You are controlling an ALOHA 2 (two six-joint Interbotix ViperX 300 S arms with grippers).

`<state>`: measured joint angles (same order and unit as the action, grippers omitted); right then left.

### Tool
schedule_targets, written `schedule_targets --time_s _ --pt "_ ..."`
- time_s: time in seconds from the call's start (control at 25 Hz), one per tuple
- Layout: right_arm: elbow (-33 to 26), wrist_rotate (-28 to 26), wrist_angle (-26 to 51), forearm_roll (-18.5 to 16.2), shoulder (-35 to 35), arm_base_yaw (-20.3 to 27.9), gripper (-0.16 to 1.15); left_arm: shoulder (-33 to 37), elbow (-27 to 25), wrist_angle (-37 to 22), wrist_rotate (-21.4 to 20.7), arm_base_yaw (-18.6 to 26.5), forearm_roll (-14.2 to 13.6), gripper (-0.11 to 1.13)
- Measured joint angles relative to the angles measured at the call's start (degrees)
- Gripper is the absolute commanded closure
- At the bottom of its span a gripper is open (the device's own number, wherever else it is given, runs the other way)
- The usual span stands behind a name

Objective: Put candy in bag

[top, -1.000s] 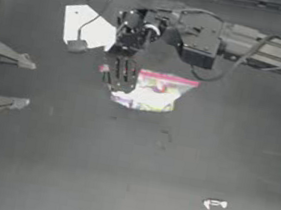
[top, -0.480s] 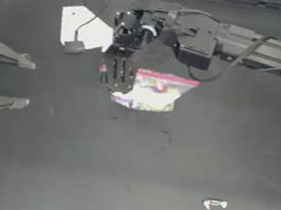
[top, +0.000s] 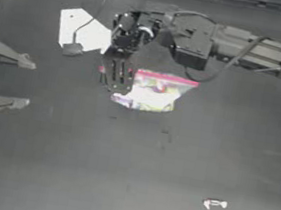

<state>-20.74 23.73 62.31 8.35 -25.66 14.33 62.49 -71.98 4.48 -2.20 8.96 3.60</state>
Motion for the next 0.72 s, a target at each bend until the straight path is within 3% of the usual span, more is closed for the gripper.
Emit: schedule_targets --time_s 0.32,0.72 --pt "-0.4 0.0 0.3 -0.4 0.0 -0.1 0.29 0.1 -0.1 0.0 0.0 0.0 0.0 0.02" --pt "-0.4 0.0 0.5 -1.7 0.0 -0.1 0.32 0.1 -0.1 0.0 0.1 -0.1 0.0 0.02"
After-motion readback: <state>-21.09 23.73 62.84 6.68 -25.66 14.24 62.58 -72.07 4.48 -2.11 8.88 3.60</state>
